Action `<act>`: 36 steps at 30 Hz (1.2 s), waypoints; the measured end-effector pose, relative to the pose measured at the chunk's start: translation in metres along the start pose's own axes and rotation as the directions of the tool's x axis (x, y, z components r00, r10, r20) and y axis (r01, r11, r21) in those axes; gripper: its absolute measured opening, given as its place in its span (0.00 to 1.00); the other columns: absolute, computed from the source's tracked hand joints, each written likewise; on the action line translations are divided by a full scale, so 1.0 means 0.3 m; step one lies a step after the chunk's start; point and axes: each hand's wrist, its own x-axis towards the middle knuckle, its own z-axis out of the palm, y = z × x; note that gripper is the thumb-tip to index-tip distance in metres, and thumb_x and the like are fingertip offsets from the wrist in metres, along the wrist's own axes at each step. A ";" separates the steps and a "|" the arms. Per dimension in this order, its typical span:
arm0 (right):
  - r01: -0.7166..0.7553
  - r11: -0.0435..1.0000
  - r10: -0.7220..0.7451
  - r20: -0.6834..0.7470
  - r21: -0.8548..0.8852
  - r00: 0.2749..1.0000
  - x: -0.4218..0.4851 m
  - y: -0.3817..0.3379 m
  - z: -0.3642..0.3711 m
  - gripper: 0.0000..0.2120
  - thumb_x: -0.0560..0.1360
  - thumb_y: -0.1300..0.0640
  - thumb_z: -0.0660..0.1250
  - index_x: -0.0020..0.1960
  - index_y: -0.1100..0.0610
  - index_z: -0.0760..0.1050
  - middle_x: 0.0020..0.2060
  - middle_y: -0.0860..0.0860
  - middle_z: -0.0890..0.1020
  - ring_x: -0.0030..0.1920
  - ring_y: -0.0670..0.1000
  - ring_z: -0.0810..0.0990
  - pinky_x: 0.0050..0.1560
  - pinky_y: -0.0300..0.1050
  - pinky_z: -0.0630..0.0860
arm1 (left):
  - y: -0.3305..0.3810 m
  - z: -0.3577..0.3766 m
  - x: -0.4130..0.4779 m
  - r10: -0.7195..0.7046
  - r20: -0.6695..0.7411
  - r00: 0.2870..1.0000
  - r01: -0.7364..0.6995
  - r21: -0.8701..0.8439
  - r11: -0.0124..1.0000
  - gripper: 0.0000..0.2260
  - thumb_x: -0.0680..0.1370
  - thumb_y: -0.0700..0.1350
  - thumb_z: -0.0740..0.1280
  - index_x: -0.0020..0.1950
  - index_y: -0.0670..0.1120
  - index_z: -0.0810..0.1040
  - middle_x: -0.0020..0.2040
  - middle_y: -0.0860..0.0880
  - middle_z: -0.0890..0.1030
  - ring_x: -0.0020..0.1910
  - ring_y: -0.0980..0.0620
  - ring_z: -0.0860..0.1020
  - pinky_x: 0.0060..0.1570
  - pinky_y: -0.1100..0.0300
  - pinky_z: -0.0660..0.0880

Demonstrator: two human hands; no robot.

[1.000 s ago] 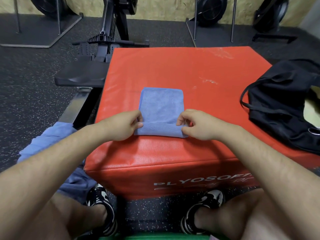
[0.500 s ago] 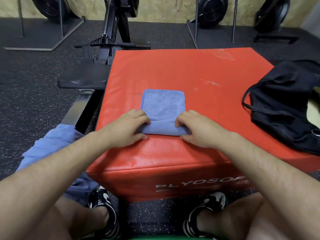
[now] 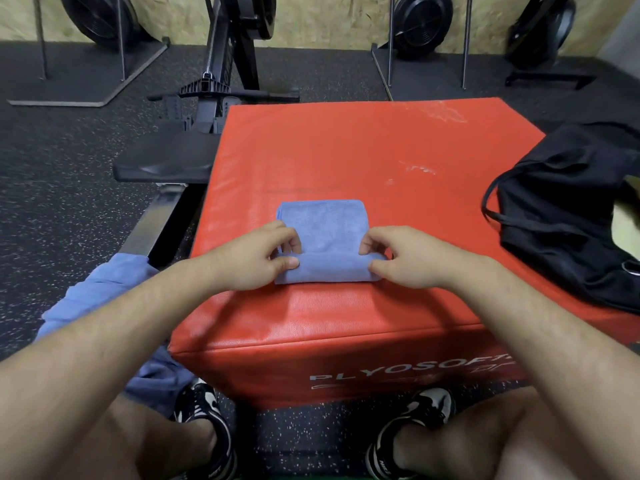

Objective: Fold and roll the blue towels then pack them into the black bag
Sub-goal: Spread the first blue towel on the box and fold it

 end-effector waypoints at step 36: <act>0.162 0.984 -0.170 -0.098 -0.076 0.981 0.048 -0.027 -0.003 0.18 0.74 0.62 0.64 0.63 0.49 0.74 0.57 0.46 0.69 0.56 0.48 0.65 0.60 0.42 0.66 | 0.016 -0.021 0.048 0.083 -0.135 0.987 -0.052 0.221 0.974 0.11 0.78 0.46 0.68 0.59 0.56 0.75 0.54 0.57 0.74 0.53 0.52 0.67 0.58 0.51 0.67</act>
